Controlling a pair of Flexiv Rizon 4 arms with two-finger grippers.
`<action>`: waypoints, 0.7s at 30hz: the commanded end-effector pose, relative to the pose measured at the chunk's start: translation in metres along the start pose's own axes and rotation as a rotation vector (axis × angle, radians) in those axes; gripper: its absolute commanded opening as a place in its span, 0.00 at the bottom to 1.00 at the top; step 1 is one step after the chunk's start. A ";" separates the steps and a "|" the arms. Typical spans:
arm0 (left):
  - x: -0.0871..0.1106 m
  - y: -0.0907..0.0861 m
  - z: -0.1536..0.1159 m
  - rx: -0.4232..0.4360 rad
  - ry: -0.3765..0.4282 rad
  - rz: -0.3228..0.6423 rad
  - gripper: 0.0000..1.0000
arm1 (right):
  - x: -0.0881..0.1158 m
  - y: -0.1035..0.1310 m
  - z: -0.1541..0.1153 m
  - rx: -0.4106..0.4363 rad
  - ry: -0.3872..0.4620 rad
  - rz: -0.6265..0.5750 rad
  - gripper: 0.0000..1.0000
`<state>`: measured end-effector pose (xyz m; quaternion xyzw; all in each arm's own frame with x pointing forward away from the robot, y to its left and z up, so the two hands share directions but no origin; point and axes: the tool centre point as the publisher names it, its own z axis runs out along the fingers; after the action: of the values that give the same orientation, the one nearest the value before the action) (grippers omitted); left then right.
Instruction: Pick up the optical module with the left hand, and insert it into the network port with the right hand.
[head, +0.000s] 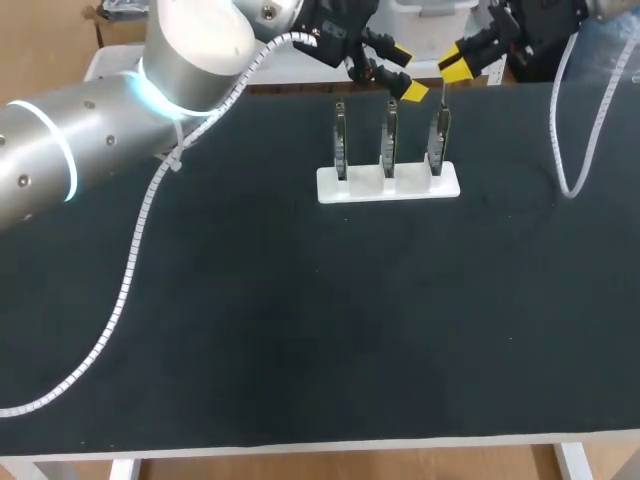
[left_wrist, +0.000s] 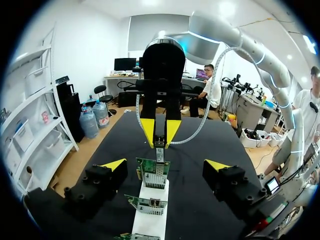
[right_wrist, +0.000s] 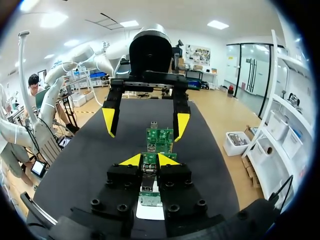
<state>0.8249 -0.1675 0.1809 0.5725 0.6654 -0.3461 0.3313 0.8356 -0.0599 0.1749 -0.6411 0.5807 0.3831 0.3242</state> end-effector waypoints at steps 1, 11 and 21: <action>-0.001 0.003 0.001 0.004 0.003 0.001 1.00 | 0.002 -0.009 -0.002 -1.152 0.000 0.004 0.00; -0.001 0.003 0.001 0.004 0.003 0.001 1.00 | 0.004 -0.007 -0.001 -1.165 0.008 0.010 0.00; -0.001 0.003 0.001 0.004 0.003 0.001 1.00 | 0.006 -0.008 0.001 -1.164 0.011 0.020 0.00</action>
<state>0.8249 -0.1675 0.1809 0.5725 0.6654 -0.3461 0.3313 0.8353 -0.0609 0.1689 -0.6422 0.5859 0.3800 0.3161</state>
